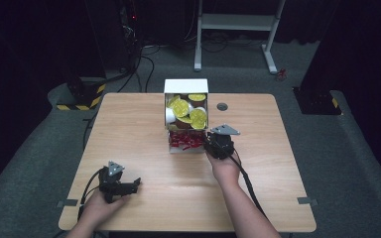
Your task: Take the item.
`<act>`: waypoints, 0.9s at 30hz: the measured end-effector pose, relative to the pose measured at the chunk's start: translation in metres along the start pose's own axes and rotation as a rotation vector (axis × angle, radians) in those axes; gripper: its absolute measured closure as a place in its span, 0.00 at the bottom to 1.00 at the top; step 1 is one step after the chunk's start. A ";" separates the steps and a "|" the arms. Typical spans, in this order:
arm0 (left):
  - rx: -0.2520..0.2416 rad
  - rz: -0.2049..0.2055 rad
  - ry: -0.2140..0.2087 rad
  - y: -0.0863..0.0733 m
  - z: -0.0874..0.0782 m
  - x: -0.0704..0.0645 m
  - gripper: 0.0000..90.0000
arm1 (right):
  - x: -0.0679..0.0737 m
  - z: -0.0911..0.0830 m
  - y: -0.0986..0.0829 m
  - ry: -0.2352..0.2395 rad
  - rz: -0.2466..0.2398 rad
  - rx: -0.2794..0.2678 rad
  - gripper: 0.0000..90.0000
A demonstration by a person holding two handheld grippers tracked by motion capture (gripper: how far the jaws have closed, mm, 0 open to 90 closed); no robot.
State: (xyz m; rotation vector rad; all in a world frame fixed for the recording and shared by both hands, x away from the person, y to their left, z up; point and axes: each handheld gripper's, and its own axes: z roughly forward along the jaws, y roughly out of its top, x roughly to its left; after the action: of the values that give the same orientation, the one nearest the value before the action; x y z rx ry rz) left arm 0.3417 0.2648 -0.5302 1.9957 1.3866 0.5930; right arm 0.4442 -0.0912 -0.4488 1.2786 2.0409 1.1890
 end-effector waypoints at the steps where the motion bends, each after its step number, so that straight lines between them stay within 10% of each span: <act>1: 0.000 0.000 0.000 0.000 0.000 0.000 0.04 | -0.002 0.001 0.000 0.000 0.007 0.002 0.81; 27: 0.000 0.000 0.000 0.000 0.000 0.000 0.04 | -0.006 0.005 0.000 0.024 0.031 0.012 0.86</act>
State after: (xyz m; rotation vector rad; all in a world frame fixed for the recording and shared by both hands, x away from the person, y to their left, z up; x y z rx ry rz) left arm 0.3416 0.2648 -0.5302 1.9960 1.3868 0.5931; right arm 0.4507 -0.0938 -0.4521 1.3115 2.0557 1.2135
